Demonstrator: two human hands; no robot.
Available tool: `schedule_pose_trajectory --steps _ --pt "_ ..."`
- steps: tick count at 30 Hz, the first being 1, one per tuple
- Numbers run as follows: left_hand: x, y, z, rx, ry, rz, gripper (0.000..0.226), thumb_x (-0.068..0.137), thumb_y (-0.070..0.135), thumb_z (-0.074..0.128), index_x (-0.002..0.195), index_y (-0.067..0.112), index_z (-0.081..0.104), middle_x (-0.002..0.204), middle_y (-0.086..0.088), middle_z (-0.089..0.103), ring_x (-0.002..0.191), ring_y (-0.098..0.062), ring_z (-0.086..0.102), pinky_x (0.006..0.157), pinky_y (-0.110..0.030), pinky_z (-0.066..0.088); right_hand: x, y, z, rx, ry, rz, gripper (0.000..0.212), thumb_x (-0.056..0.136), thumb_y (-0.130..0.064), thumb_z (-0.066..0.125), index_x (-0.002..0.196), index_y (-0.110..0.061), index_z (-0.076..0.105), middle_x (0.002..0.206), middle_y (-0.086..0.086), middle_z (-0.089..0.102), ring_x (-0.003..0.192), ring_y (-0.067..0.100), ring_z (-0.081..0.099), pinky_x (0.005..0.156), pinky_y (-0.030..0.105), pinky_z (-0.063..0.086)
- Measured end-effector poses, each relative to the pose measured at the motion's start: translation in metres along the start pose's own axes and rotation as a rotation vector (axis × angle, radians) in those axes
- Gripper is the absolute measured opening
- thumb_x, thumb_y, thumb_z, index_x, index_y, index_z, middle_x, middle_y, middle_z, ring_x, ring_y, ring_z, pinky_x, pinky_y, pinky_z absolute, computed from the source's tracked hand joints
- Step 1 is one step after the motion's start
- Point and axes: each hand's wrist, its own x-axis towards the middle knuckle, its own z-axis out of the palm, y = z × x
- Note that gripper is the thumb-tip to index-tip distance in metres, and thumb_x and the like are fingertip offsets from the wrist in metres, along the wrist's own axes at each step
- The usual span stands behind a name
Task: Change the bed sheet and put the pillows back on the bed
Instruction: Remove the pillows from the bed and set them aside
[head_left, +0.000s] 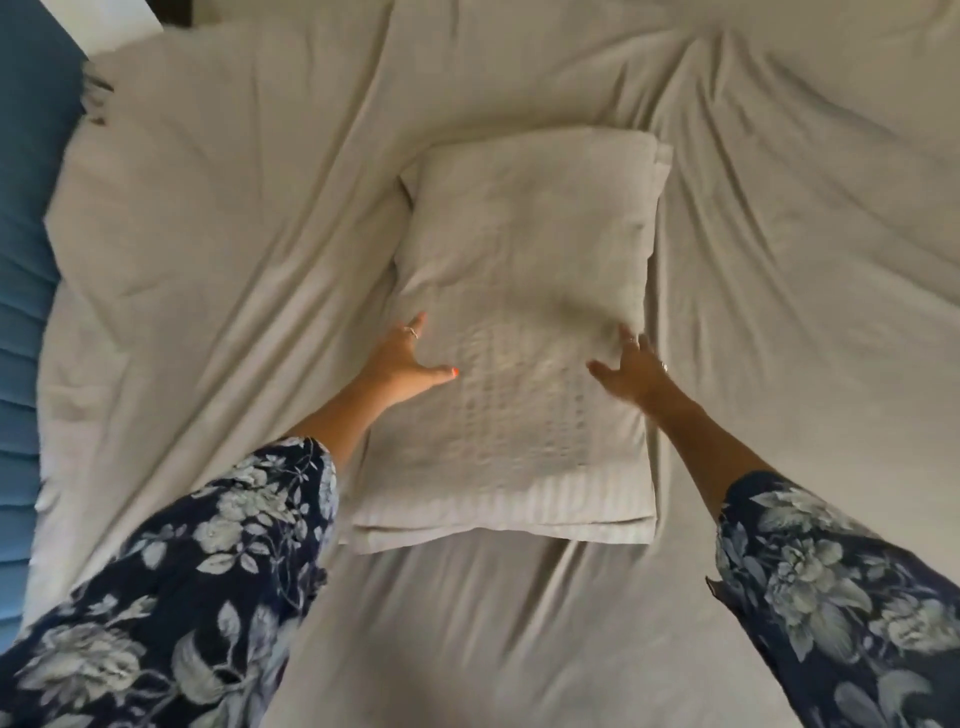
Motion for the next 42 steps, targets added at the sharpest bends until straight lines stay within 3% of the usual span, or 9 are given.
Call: schedule_pose_trajectory --steps 5,7,10,13,18,28,35,39,42 --pt "0.037 -0.054 0.037 -0.312 0.102 -0.147 0.11 0.068 0.025 0.087 0.151 0.017 0.017 0.145 0.008 0.036 0.132 -0.009 0.038 0.104 -0.019 0.029 0.047 0.015 0.024 0.246 0.027 0.076 0.104 0.085 -0.05 0.064 0.15 -0.032 -0.015 0.159 0.013 -0.007 0.145 0.034 0.014 0.117 0.043 0.018" --pt "0.039 -0.073 0.047 -0.405 0.108 -0.23 0.106 0.061 0.034 0.09 0.145 0.018 0.027 0.139 0.006 0.047 0.126 -0.012 0.048 0.106 -0.026 0.036 0.053 0.025 0.029 0.393 0.033 0.06 0.11 0.081 -0.047 0.07 0.148 -0.038 -0.017 0.158 0.01 0.006 0.143 0.028 0.022 0.114 0.04 0.022" --pt "0.031 -0.075 0.049 -0.462 0.144 -0.292 0.088 0.06 0.045 0.088 0.133 0.016 0.047 0.122 0.005 0.06 0.111 -0.014 0.059 0.095 -0.026 0.045 0.051 0.032 0.029 0.651 0.063 0.031 0.11 0.079 -0.028 0.078 0.151 -0.036 -0.006 0.15 -0.002 0.028 0.127 0.013 0.039 0.107 0.029 0.035" --pt "0.008 -0.05 0.041 -0.582 0.234 -0.274 0.064 0.063 0.054 0.083 0.111 0.017 0.065 0.105 0.005 0.069 0.095 -0.011 0.066 0.089 -0.026 0.05 0.032 0.025 0.02 0.832 0.049 0.061 0.107 0.077 -0.014 0.079 0.151 -0.037 0.006 0.146 -0.004 0.038 0.123 0.014 0.047 0.104 0.033 0.042" --pt "-0.046 -0.003 0.018 -0.618 0.262 -0.148 0.036 0.075 0.033 0.082 0.103 0.016 0.069 0.104 -0.001 0.072 0.084 -0.008 0.068 0.079 -0.025 0.054 -0.02 0.002 -0.011 0.896 0.061 0.051 0.094 0.078 -0.006 0.074 0.15 -0.037 0.022 0.13 -0.008 0.054 0.113 0.015 0.057 0.1 0.036 0.048" --pt "-0.257 0.039 -0.035 -0.538 0.639 -0.07 0.037 0.079 0.028 0.078 0.108 0.009 0.069 0.101 0.001 0.068 0.093 -0.012 0.064 0.077 -0.019 0.047 -0.186 -0.023 -0.09 0.854 0.052 -0.186 0.046 0.081 -0.003 0.069 0.124 -0.013 0.058 0.106 0.008 0.069 0.085 0.016 0.067 0.076 0.032 0.058" --pt "-0.425 0.025 0.009 -0.607 0.962 -0.28 0.05 0.066 0.047 0.081 0.097 0.01 0.068 0.096 -0.006 0.071 0.091 -0.022 0.066 0.085 -0.039 0.054 -0.267 -0.041 -0.085 0.665 -0.26 -0.407 0.046 0.071 -0.012 0.076 0.116 -0.015 0.063 0.101 0.004 0.071 0.092 0.02 0.068 0.084 0.041 0.057" --pt "-0.53 0.023 0.064 -0.728 1.174 -0.464 0.037 0.074 0.042 0.08 0.073 0.012 0.058 0.074 -0.003 0.061 0.073 -0.019 0.058 0.065 -0.034 0.047 -0.336 -0.063 -0.076 0.529 -0.479 -0.604 0.039 0.085 -0.001 0.066 0.12 -0.016 0.059 0.096 -0.002 0.07 0.082 0.012 0.067 0.066 0.023 0.056" --pt "-0.602 0.024 0.106 -0.762 1.348 -0.558 0.041 0.076 0.039 0.079 0.063 0.011 0.051 0.063 0.0 0.055 0.061 -0.017 0.052 0.058 -0.034 0.04 -0.391 -0.083 -0.056 0.402 -0.594 -0.737 0.04 0.086 -0.001 0.064 0.123 -0.013 0.057 0.107 0.004 0.067 0.08 0.011 0.063 0.07 0.023 0.051"
